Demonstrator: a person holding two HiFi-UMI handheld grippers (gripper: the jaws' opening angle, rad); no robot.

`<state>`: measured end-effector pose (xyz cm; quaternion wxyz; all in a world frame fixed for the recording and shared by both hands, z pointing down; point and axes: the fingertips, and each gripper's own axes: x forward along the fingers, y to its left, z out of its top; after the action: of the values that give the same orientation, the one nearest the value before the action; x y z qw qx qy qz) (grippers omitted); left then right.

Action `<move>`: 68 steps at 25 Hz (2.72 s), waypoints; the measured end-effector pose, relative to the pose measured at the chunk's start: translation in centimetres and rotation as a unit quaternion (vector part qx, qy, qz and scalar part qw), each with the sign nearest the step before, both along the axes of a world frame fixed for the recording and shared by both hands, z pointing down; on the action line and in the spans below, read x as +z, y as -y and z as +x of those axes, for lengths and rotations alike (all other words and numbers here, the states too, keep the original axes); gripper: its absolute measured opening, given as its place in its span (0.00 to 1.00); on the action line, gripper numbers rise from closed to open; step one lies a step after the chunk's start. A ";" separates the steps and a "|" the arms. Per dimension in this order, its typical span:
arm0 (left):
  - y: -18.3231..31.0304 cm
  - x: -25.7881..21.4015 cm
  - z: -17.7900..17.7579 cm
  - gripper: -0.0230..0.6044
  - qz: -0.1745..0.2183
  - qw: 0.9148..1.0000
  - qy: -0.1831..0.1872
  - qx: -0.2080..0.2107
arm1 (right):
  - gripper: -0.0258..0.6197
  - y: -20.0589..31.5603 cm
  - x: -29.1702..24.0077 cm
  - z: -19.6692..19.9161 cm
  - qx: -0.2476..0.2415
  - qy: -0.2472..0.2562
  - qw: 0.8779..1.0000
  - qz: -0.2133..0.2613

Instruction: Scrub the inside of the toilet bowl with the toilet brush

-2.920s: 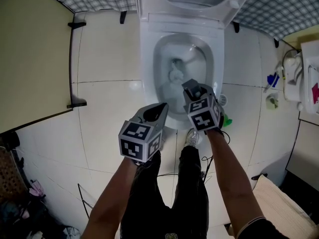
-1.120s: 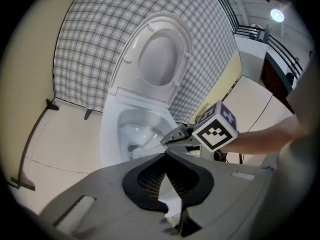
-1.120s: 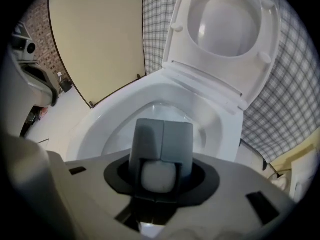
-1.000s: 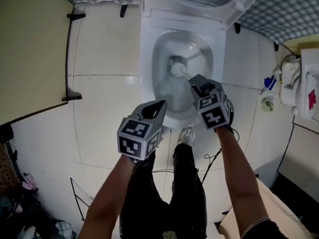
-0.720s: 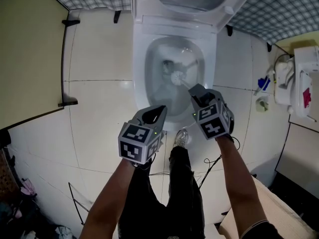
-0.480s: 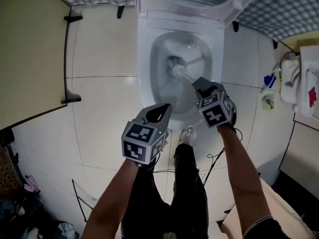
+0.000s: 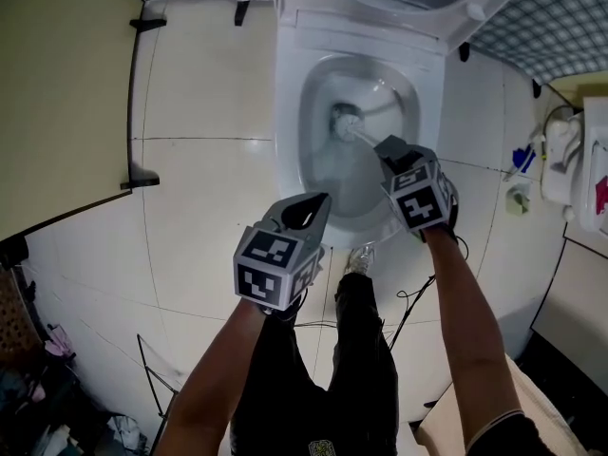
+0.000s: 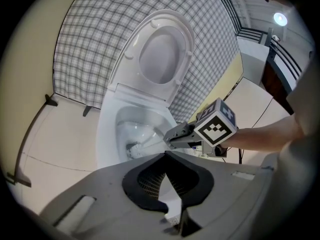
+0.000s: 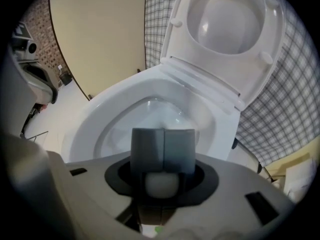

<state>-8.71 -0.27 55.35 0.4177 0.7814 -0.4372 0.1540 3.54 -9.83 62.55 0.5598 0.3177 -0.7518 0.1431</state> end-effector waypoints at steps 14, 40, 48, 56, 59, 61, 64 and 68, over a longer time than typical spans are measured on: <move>1.1 -0.8 0.3 0.05 0.001 1.000 0.003 -0.004 | 0.30 3.5 -4.4 -0.3 -0.028 -0.001 0.999 0.043; 1.2 -5.9 -0.9 0.05 0.020 1.000 0.021 0.006 | 0.30 -2.8 -14.5 4.1 0.057 0.132 0.989 0.030; 2.0 -13.4 0.9 0.05 0.072 0.996 0.041 0.044 | 0.30 -5.9 -25.1 10.8 0.126 0.213 0.965 0.089; 0.7 -14.0 9.7 0.05 0.076 0.990 0.035 0.113 | 0.30 -8.7 -26.8 21.6 0.219 0.195 0.948 0.122; -0.6 -13.2 13.5 0.05 0.065 0.987 0.031 0.142 | 0.30 -10.6 -24.4 25.3 0.249 0.168 0.948 0.101; -1.4 -12.7 15.6 0.05 0.057 0.986 0.029 0.157 | 0.30 -11.7 -22.2 27.0 0.263 0.149 0.949 0.086; -2.7 -11.5 18.2 0.05 0.046 0.983 0.029 0.175 | 0.30 -13.5 -18.1 29.5 0.292 0.127 0.946 0.061; -4.0 -9.4 20.4 0.05 0.033 0.980 0.034 0.193 | 0.30 -14.9 -12.4 31.6 0.320 0.103 0.941 0.031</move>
<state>11.68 3.76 45.90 0.3392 0.8584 -0.2975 0.2440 35.17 5.11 50.17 0.3937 0.5419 -0.6683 0.3235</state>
